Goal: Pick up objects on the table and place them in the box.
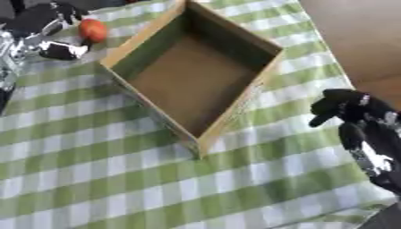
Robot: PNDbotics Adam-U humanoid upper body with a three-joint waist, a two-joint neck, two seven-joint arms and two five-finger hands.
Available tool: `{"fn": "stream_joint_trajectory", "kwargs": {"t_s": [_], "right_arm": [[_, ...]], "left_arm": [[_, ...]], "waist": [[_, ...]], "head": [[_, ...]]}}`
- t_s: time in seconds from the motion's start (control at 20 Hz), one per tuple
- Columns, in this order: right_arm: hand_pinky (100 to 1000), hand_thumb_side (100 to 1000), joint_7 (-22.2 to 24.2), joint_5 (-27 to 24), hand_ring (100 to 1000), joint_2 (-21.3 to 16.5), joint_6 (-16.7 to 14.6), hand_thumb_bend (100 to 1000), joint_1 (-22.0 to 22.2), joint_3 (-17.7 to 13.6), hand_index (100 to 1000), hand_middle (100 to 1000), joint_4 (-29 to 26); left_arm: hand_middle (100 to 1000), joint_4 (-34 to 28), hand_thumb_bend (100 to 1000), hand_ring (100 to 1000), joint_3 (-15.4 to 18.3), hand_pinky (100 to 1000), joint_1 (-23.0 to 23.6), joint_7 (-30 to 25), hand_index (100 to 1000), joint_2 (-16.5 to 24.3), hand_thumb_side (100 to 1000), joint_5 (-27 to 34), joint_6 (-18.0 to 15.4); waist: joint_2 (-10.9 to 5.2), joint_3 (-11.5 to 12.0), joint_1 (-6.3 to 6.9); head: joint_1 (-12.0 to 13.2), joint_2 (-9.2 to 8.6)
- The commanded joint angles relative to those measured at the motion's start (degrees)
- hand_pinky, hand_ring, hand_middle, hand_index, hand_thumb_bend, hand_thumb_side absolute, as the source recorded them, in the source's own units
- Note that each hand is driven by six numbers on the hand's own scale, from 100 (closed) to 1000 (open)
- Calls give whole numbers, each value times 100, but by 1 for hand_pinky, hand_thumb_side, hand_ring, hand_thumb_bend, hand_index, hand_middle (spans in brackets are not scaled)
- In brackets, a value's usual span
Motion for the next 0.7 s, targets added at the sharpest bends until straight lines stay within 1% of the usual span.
{"fn": "stream_joint_trajectory", "kwargs": {"t_s": [0.05,0.2,0.25,0.3,0.6,0.7], "right_arm": [[788,572,25,-16,614,-53,-5,100,-58,-16,867,694,-124],[788,573,31,-8,614,-50,-8,100,-58,-14,867,695,-124],[788,573,34,-9,615,-49,-8,100,-59,-11,867,695,-125],[788,572,37,-12,615,-48,-9,100,-64,-9,867,695,-127],[788,571,58,-21,615,-44,-3,100,-74,0,867,695,-126],[789,570,61,-24,615,-45,-2,100,-75,0,867,695,-125]], "left_arm": [[682,-46,262,661,49,698,-86,33,873,134,367,-49,5],[668,-53,279,655,47,693,-81,47,859,138,326,-139,14],[664,-55,302,654,46,692,-80,57,854,140,310,-183,19],[657,-61,301,647,43,688,-78,73,849,142,311,-242,25],[621,-94,365,617,35,671,-61,290,802,139,335,-658,73],[595,-105,373,593,29,653,-56,370,766,138,340,-836,82]], "waist": [[-103,-13,-18],[-99,-27,-11],[-99,-31,-8],[-98,-35,-5],[-103,-46,5],[-106,-47,6]], "head": [[94,-40],[123,-24],[126,-18],[131,-12],[113,27],[106,32]]}}
